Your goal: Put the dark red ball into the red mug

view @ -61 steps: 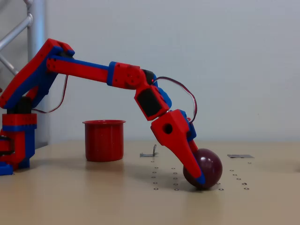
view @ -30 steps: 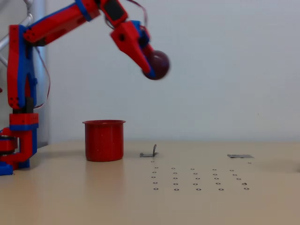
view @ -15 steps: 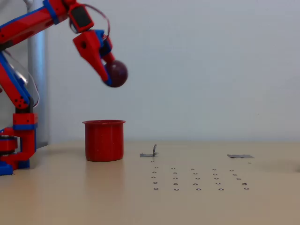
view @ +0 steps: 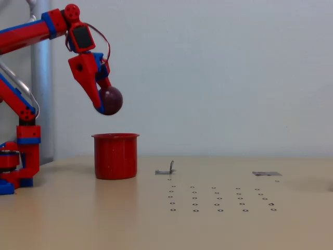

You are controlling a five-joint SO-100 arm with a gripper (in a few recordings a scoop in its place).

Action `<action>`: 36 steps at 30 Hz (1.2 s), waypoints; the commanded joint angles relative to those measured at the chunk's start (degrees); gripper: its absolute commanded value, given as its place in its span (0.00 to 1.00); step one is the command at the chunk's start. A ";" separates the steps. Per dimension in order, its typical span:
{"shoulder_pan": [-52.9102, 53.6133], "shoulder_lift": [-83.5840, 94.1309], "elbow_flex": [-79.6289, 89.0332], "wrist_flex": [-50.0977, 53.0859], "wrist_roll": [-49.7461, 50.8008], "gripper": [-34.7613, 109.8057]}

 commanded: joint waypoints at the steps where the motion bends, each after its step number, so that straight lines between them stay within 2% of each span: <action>1: -0.44 2.99 -0.26 0.18 0.26 0.40; 6: -0.09 2.20 5.01 -2.20 -1.41 0.40; 14: -0.70 0.44 13.01 -14.24 -4.31 0.40; 18: -0.79 -0.44 13.62 -17.05 -5.80 0.41; 26: -0.44 -1.67 13.80 -22.68 -7.38 0.53; 29: -0.44 -2.02 13.54 -23.82 -7.73 0.54; 31: -0.53 -2.20 12.48 -25.05 -6.33 0.51; 35: 1.32 -2.64 8.26 -26.37 0.53 0.28; 36: 2.37 -2.72 6.94 -25.75 1.85 0.28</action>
